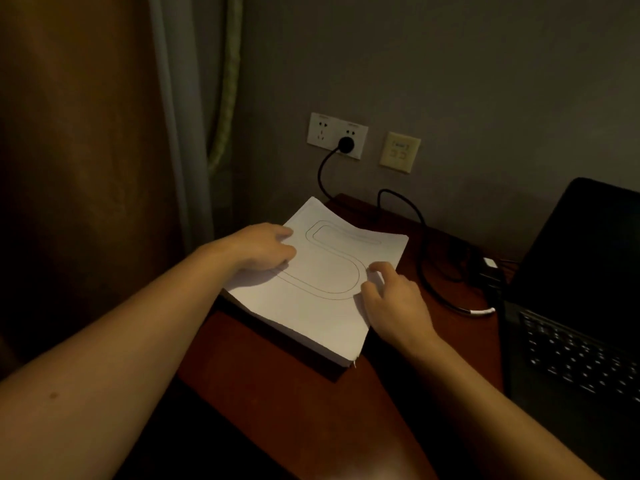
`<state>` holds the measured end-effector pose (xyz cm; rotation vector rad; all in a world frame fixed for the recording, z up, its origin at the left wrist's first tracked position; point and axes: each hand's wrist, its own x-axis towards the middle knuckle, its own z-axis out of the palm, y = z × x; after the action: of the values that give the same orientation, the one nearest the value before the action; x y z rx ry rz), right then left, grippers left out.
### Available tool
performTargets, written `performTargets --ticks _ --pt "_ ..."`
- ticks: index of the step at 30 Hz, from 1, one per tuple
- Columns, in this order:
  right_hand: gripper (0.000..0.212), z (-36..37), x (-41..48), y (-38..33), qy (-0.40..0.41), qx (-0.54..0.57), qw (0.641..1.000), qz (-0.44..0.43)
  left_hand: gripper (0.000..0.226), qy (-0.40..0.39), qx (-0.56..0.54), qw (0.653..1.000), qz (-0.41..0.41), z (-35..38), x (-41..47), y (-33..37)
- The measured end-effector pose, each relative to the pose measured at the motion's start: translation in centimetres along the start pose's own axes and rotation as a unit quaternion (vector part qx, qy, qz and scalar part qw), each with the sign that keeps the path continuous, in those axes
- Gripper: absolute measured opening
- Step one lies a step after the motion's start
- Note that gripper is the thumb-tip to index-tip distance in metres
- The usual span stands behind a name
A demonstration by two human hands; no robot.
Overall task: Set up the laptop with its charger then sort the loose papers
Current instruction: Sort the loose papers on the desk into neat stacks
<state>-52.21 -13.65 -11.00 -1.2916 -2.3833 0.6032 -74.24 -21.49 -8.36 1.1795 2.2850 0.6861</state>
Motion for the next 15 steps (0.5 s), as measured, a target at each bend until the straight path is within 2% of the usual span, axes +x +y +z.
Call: performTargets --ticks 6,10,13,15 --pt "0.043 1.6 1.5 0.2 0.053 -0.07 0.996 -0.004 0.057 0.016 0.033 0.999 0.024 -0.3 2.3 -0.6" --pt "0.043 2.0 2.8 -0.2 0.057 -0.09 0.994 0.001 0.055 0.038 0.049 0.997 0.04 -0.3 3.3 -1.1" --pt "0.044 2.2 3.3 -0.3 0.062 -0.089 0.994 0.005 0.055 0.059 0.019 0.997 0.053 0.4 3.9 -1.7" --pt "0.044 2.3 3.5 -0.1 0.062 -0.086 0.994 0.006 0.055 0.073 0.045 0.995 0.054 1.0 4.2 -2.1"
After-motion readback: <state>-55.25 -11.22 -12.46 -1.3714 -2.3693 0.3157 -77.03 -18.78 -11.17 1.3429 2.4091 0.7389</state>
